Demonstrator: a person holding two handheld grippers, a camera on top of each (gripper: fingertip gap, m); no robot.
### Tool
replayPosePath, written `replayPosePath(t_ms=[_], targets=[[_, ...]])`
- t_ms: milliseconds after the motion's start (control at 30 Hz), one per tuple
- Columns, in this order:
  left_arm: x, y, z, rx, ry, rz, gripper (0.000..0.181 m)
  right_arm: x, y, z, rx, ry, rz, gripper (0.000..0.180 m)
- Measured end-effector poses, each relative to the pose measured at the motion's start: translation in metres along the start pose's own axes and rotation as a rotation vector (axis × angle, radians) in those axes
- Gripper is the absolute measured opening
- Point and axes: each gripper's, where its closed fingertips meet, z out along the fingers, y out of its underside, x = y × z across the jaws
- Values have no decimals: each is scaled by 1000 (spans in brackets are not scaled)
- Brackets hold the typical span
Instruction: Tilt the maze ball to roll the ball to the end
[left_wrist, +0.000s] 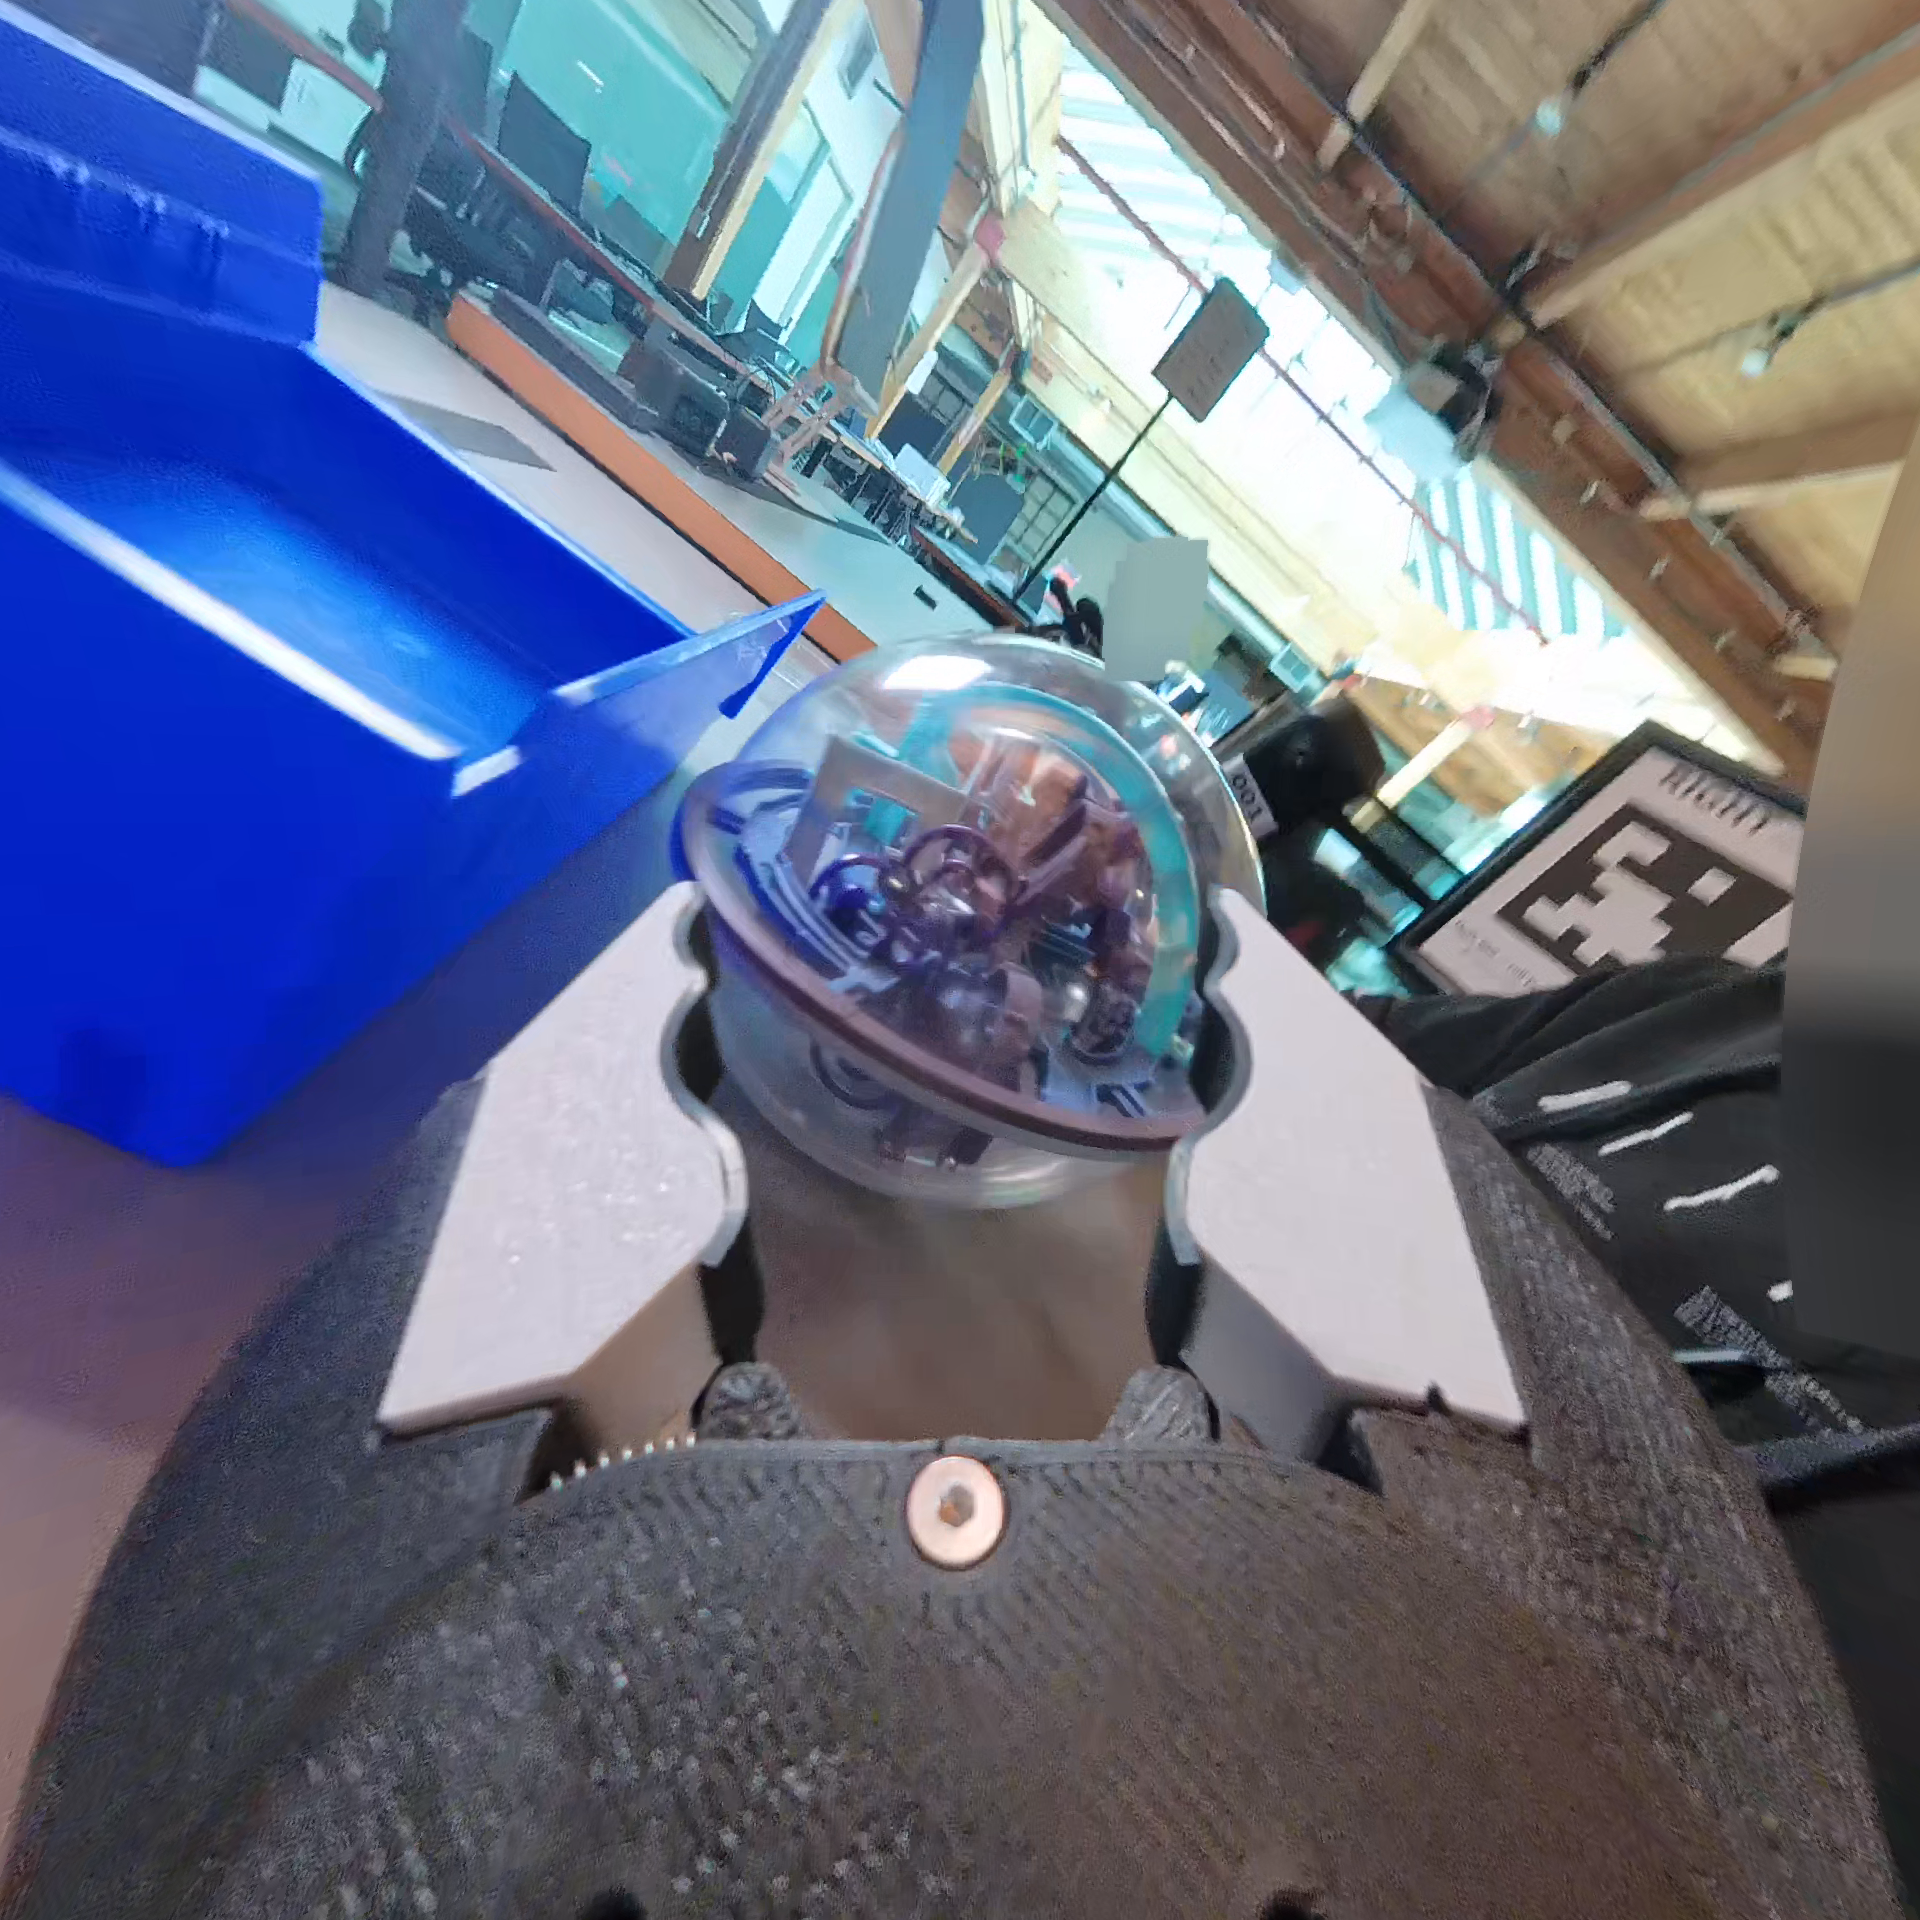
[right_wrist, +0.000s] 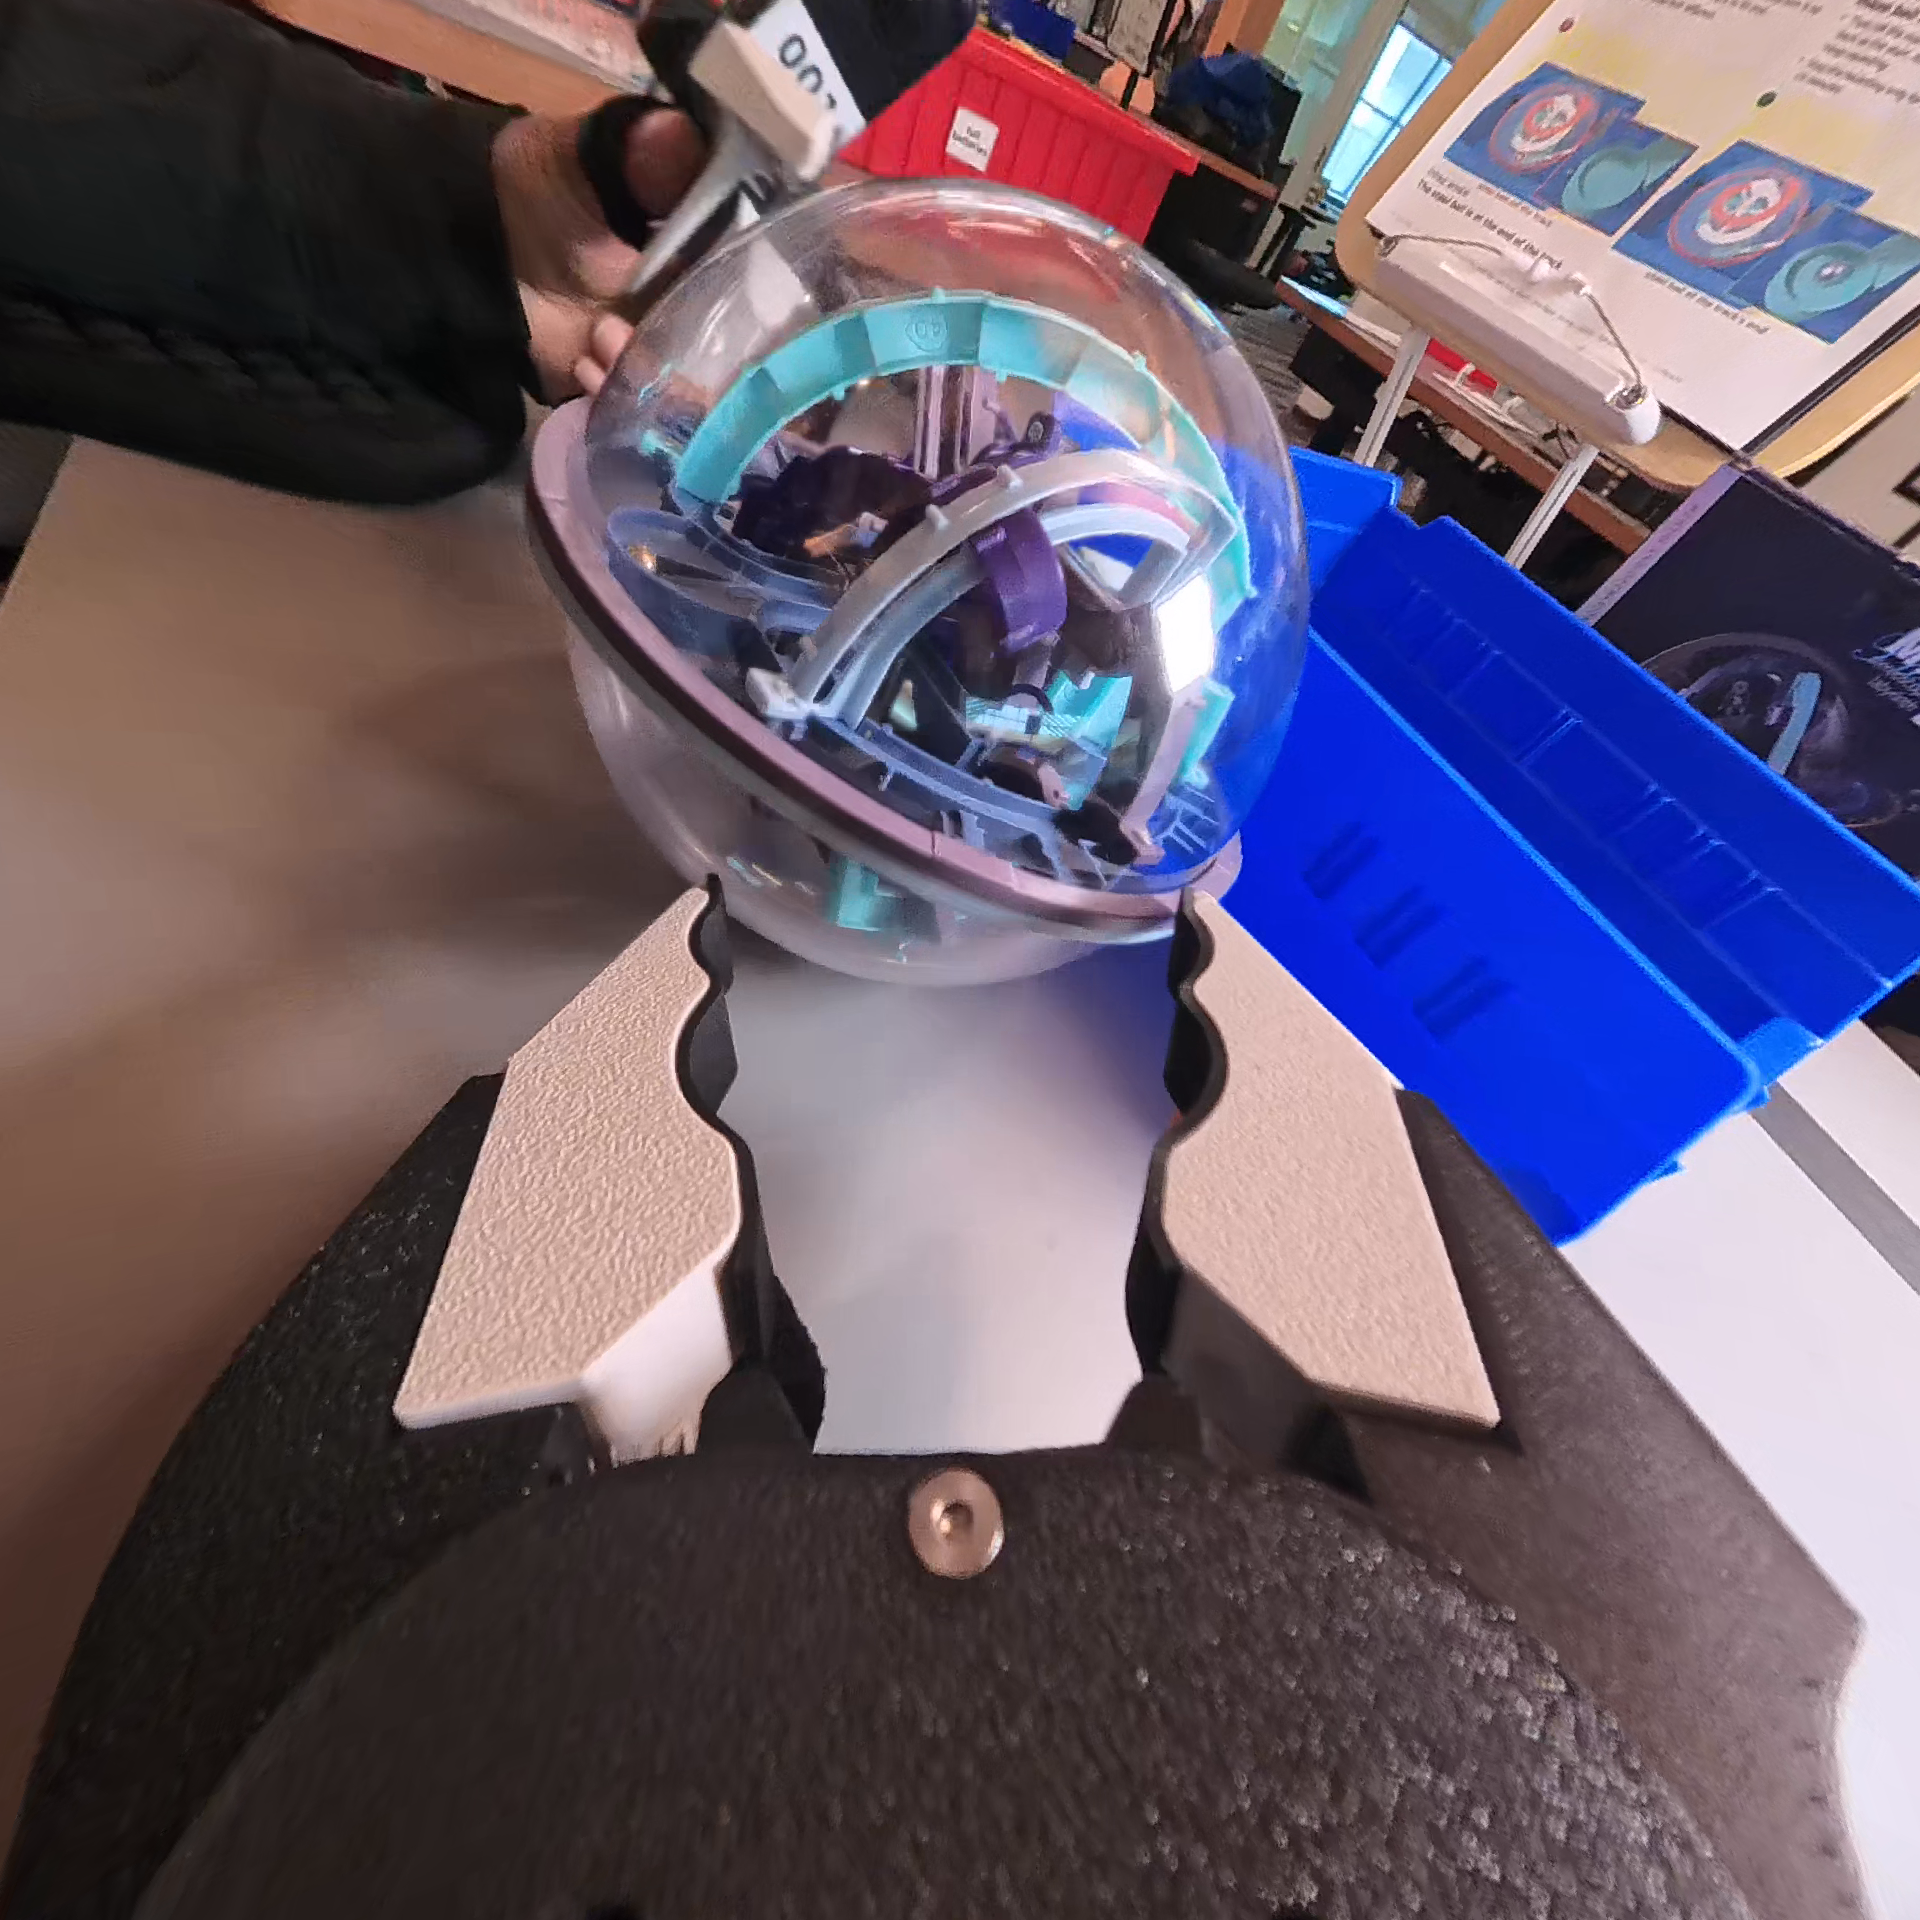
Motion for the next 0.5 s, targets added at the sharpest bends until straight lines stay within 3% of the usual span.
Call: replayPosePath(t_ms=[133,233,500], targets=[[10,19,9,-124,-15,145,117,0,2,0,-7,-11,20,84],[4,32,14,-193,-61,217,119,-2,1,3,-3,-15,21,84],[7,40,11,-238,-37,324,117,-5,-7,-5,38,-20,7,66]])
